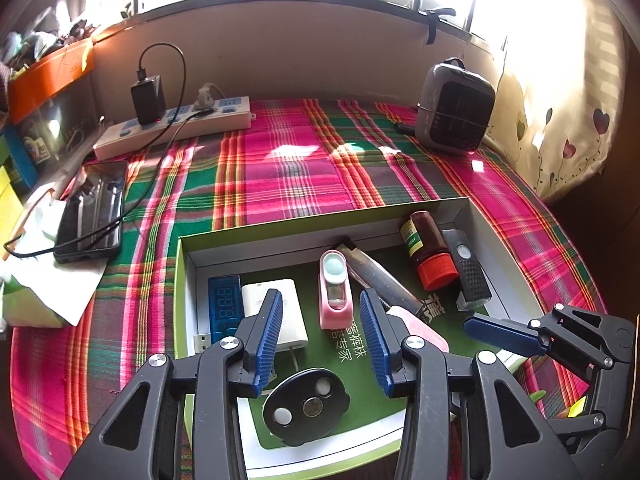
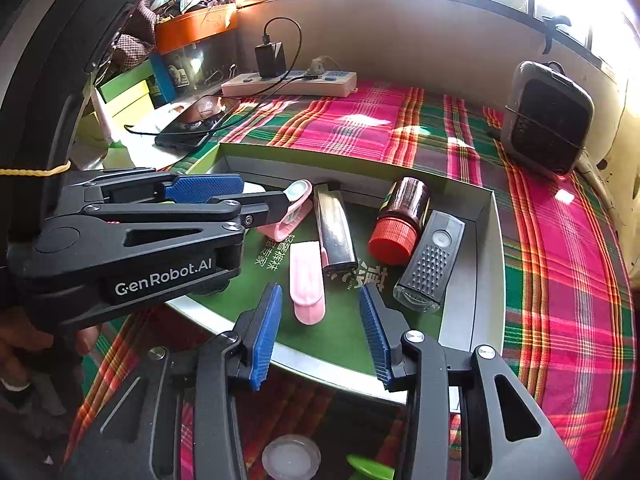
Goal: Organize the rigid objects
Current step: 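Open both tools to release the case and pink lighter in the box, then withdraw both tools from the box toward the items in front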
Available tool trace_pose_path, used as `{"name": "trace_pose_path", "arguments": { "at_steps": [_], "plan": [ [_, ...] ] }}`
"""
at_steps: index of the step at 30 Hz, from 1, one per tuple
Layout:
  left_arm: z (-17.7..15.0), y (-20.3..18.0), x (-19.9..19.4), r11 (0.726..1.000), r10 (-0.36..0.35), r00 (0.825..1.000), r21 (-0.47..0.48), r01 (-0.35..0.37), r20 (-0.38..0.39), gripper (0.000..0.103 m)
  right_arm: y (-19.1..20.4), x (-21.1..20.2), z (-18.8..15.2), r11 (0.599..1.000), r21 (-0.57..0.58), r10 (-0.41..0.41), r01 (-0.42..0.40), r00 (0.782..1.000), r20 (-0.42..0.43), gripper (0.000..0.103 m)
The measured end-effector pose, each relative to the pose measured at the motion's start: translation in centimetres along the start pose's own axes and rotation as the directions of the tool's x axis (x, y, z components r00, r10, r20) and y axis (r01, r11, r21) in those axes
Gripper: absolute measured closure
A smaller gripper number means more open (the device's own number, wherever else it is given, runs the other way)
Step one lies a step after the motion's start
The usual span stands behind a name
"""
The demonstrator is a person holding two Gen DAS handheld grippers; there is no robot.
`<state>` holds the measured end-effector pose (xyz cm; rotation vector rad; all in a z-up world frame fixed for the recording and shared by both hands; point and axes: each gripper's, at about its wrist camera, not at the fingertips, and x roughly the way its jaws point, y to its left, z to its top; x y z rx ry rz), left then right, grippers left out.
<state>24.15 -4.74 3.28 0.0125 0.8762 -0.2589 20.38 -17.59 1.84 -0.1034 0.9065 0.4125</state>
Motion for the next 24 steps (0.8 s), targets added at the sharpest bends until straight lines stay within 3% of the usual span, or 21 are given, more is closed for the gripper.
{"name": "trace_pose_path", "arguments": {
  "at_steps": [24],
  "plan": [
    [-4.1, -1.4, -5.7, 1.0, 0.008, 0.998, 0.008, -0.008, 0.058, 0.064, -0.2, -5.5, -3.1, 0.996, 0.067, -0.057, 0.052, 0.995, 0.077, 0.061]
  ]
}}
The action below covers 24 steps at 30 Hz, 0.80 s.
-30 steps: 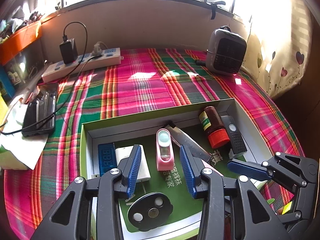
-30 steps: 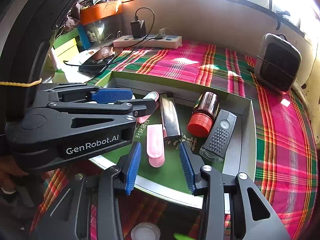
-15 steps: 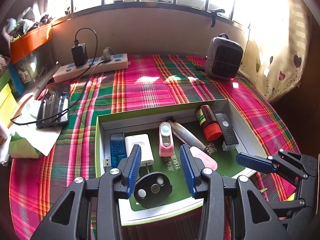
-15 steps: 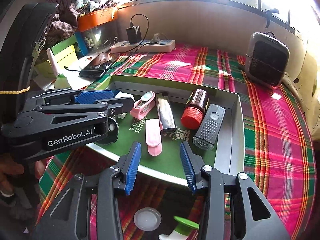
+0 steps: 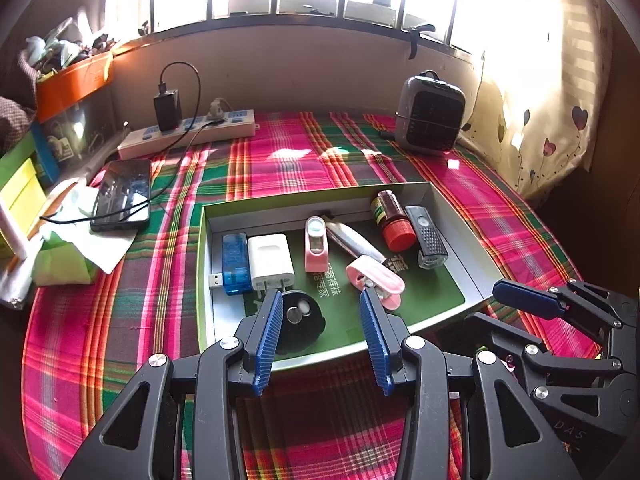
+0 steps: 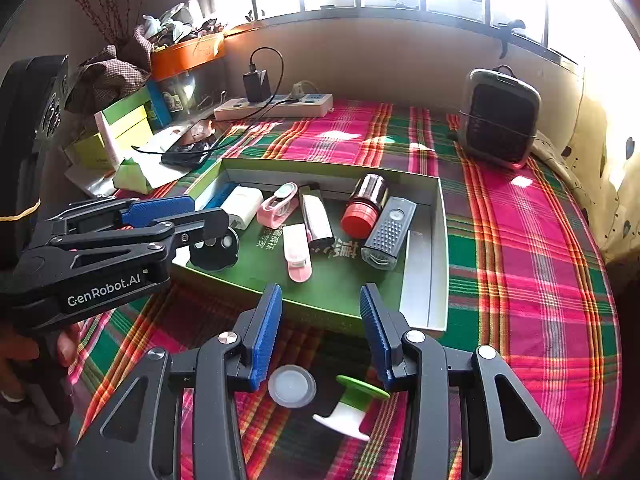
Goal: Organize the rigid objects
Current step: 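Withdraw both tools from the box toward the items in front, then grasp the green-topped white stand with the right tool while the left tool approaches the white lid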
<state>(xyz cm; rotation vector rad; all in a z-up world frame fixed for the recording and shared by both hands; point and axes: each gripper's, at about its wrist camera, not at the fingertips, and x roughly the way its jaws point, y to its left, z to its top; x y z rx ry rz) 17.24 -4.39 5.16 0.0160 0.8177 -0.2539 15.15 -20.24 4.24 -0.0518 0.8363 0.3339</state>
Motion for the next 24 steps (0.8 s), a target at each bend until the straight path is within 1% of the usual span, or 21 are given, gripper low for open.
{"name": "trace_pose_path", "arguments": {
  "at_steps": [5, 11, 17, 21, 24],
  "plan": [
    [-1.0, -0.3, -0.8, 1.0, -0.02, 1.0, -0.005, 0.021, 0.004, 0.064, -0.9, -1.1, -1.0, 0.999, 0.03, -0.029, 0.029, 1.0, 0.005, 0.061],
    [-2.6, -0.5, -1.4, 0.998, -0.065, 0.998, -0.019, 0.065, -0.006, 0.064, -1.8, -2.3, -2.7, 0.997, 0.054, -0.06, 0.059, 0.998, 0.006, 0.061],
    [-3.6, -0.7, -1.6, 0.995, -0.095, 0.995, -0.03, 0.095, -0.016, 0.064, -2.7, -2.8, -4.3, 0.994, 0.082, -0.065, 0.066, 0.998, -0.006, 0.061],
    [-4.3, -1.0, -1.5, 0.993, -0.114, 0.993, -0.036, 0.113, -0.026, 0.064, -2.8, -2.8, -4.9, 0.995, 0.088, -0.053, 0.054, 0.999, -0.013, 0.06],
    [-4.7, -1.2, -1.3, 0.992, -0.126, 0.991, -0.035, 0.125, -0.038, 0.064, -2.7, -2.8, -5.3, 0.996, 0.084, -0.042, 0.043, 0.999, -0.013, 0.056]
  ]
}}
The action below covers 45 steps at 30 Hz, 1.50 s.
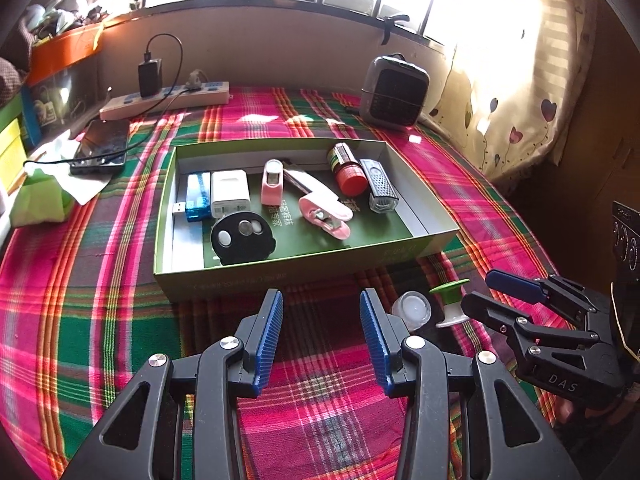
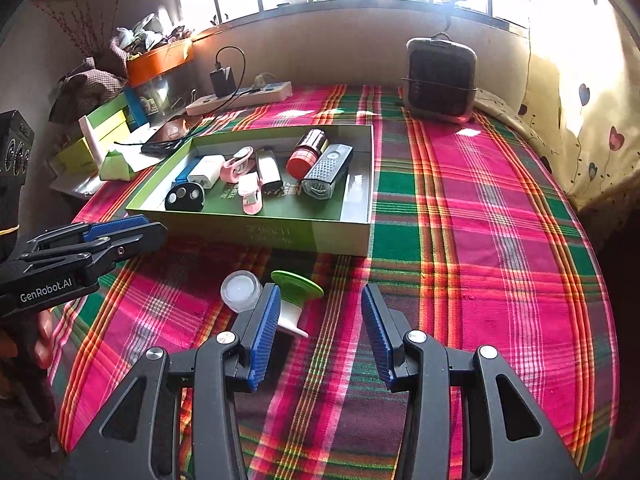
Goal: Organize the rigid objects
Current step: 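Grasp the green-topped white stand with the right tool while the left tool approaches the white lid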
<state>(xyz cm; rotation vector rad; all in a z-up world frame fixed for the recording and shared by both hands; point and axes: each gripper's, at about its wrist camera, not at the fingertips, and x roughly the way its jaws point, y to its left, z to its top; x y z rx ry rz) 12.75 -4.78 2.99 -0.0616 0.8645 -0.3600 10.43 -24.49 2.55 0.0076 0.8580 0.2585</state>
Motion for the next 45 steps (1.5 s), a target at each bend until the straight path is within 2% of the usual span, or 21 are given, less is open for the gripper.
{"name": "trace_pose_path", "arguments": {
  "at_steps": [18, 30, 45],
  "plan": [
    [-0.7, -0.3, 0.8, 0.999, -0.033, 0.999, -0.005, 0.033, -0.032, 0.064, 0.7, 0.7, -1.0, 0.998, -0.007, 0.061, -0.061, 0.998, -0.029, 0.054],
    [-0.8, -0.4, 1.0, 0.999, -0.036, 0.999, -0.007, 0.036, -0.041, 0.064, 1.5, 1.4, -1.5, 0.997, -0.035, 0.062, -0.064, 0.996, -0.061, 0.054],
    [-1.1, -1.4, 1.6, 0.997, -0.081, 0.994, 0.001, 0.081, -0.07, 0.064, 1.4, 1.9, -1.2, 0.998, -0.026, 0.06, -0.062, 0.996, -0.062, 0.055]
  ]
}}
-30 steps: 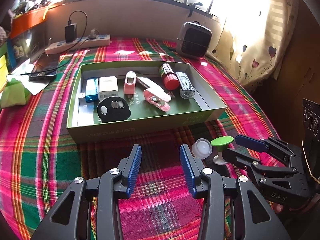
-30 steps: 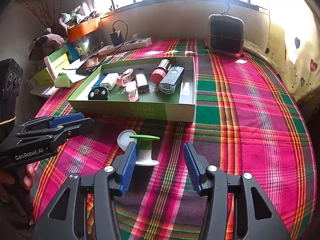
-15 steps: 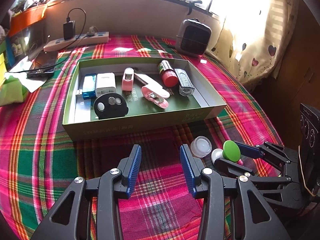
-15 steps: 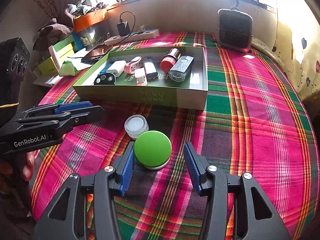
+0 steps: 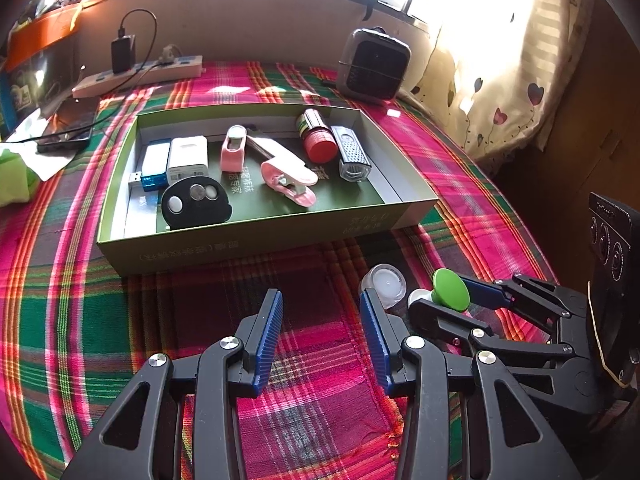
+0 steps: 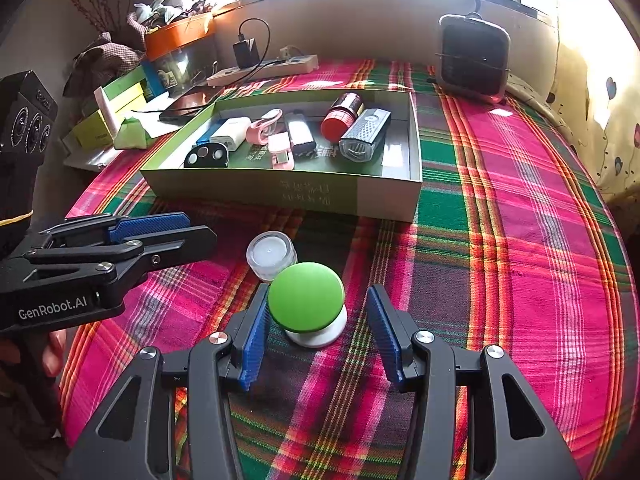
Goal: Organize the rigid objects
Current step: 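Grasp the green-topped white stand with the right tool while the left tool approaches the white lid, then lift the green stand with the right tool while the left tool grasps the white round lid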
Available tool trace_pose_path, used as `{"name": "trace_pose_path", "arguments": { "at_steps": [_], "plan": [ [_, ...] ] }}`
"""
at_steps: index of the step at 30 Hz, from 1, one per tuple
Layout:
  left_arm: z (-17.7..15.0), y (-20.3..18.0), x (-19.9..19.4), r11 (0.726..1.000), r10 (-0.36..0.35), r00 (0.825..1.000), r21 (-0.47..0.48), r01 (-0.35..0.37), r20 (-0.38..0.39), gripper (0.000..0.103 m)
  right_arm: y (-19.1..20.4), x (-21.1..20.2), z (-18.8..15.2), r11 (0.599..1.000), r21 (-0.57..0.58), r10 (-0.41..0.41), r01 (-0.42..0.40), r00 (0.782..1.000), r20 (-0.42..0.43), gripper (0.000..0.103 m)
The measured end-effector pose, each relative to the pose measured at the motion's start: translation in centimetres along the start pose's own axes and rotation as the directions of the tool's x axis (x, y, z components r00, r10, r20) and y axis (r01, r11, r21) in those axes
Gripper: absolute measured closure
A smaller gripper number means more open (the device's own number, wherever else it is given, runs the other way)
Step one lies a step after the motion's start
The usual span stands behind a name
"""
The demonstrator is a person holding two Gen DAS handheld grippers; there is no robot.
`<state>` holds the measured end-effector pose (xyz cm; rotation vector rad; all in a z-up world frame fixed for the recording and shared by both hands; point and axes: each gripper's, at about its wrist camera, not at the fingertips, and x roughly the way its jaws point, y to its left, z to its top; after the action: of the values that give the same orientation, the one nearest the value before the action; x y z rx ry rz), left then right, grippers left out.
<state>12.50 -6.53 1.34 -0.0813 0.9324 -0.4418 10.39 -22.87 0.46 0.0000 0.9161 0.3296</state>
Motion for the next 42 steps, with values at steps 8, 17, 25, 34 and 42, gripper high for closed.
{"name": "trace_pose_path", "arguments": {
  "at_steps": [8, 17, 25, 34, 42],
  "plan": [
    [0.1, -1.1, 0.6, 1.0, -0.022, 1.0, 0.016, 0.023, -0.019, 0.063, -0.6, -0.6, -0.1, 1.0, 0.025, -0.01, 0.009, 1.0, 0.024, 0.079],
    [0.3, -2.6, 1.4, 0.998, -0.03, 0.999, 0.048, 0.032, -0.038, 0.062, -2.2, -1.6, -0.3, 0.997, 0.073, -0.024, 0.02, 0.998, 0.055, 0.084],
    [0.5, -3.7, 2.2, 0.997, -0.018, 0.998, 0.075, 0.022, -0.053, 0.061, -3.3, -2.1, -0.5, 0.994, 0.102, -0.037, 0.03, 0.997, 0.068, 0.084],
    [0.8, -4.6, 3.1, 0.994, 0.037, 0.998, 0.109, -0.032, -0.046, 0.061, -4.2, -2.8, -0.9, 0.992, 0.123, -0.047, 0.036, 0.996, 0.082, 0.084],
    [1.1, -4.6, 3.4, 0.994, 0.042, 0.999, 0.099, -0.039, -0.032, 0.061, -4.8, -3.0, -1.0, 0.989, 0.145, -0.038, 0.024, 0.995, 0.093, 0.084]
  ]
}}
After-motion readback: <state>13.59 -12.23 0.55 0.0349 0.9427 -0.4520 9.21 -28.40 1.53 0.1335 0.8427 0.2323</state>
